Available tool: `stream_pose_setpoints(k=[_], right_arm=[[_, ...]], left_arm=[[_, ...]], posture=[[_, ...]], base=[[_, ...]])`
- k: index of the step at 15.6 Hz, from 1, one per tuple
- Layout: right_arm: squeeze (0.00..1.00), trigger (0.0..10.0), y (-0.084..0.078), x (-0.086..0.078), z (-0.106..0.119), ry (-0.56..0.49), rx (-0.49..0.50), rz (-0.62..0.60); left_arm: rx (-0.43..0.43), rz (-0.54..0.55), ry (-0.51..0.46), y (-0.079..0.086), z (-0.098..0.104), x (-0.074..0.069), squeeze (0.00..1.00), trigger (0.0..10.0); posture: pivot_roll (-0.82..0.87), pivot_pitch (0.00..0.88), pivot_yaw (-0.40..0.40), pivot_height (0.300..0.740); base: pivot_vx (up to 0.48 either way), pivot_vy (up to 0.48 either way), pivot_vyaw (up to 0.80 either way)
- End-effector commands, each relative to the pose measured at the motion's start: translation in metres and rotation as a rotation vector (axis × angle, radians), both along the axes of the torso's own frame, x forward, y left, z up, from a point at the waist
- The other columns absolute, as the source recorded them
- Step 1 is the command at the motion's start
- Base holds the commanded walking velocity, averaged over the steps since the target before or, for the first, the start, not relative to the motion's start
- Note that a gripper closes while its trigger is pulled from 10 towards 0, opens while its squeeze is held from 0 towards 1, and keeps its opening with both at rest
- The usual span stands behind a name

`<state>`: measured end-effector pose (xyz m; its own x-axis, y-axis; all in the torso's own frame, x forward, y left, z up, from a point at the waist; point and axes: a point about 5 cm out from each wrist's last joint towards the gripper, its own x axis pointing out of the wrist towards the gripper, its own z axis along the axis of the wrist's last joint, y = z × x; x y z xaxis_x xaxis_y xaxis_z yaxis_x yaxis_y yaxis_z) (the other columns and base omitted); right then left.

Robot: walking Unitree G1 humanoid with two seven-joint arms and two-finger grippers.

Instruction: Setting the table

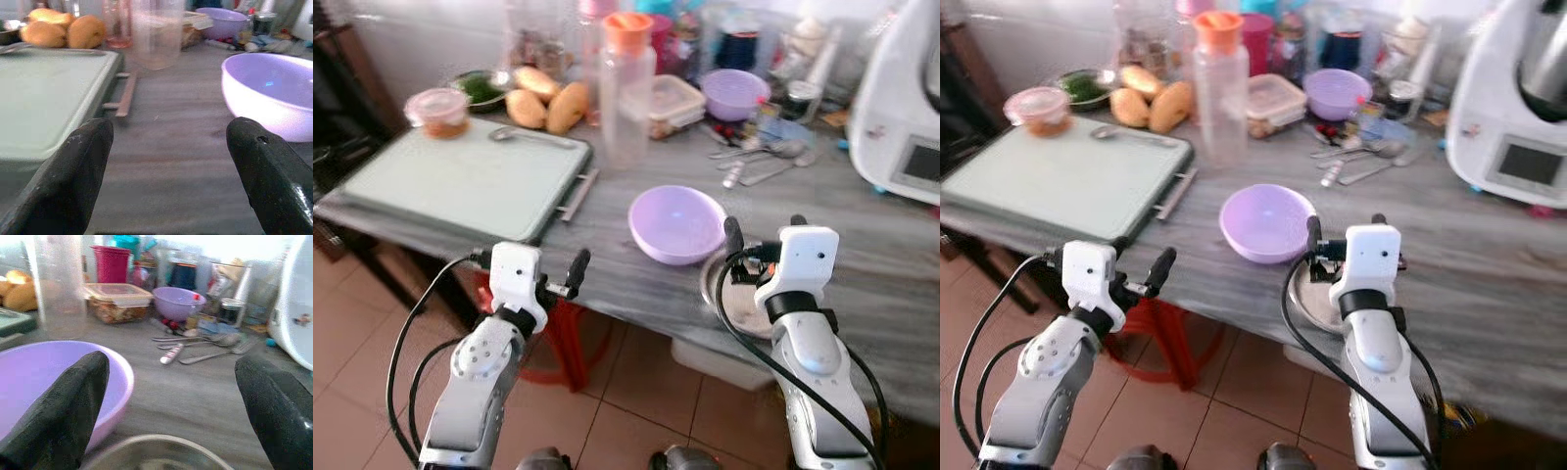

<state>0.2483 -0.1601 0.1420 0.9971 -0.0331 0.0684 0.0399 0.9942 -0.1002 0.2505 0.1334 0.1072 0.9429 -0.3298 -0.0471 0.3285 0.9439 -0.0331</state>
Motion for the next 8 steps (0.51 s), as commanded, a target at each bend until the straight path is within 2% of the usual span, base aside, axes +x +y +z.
stream_pose_setpoints(k=[1,4,8], right_arm=[[0.00,10.0,-0.0011,0.0020,0.0025,-0.015,-0.005,-0.001],[0.00,10.0,-0.0014,0.0019,0.0021,-0.018,0.001,-0.003],[0.00,10.0,-0.0023,0.0027,0.0009,-0.024,-0.009,0.004]], left_arm=[[0.002,0.002,0.002,-0.0007,-0.0001,0.0015,0.00,10.0],[-0.007,0.003,-0.006,-0.0039,0.0026,0.0025,0.00,10.0],[-0.011,0.006,-0.008,-0.0045,0.0022,0.0030,0.00,10.0]], posture=[[0.01,0.000,0.000,0.740],[0.01,0.000,0.000,0.740],[0.01,0.000,-0.003,0.740]], base=[[-0.240,0.000,-0.58],[-0.264,0.000,-0.57],[-0.299,0.000,0.00]])
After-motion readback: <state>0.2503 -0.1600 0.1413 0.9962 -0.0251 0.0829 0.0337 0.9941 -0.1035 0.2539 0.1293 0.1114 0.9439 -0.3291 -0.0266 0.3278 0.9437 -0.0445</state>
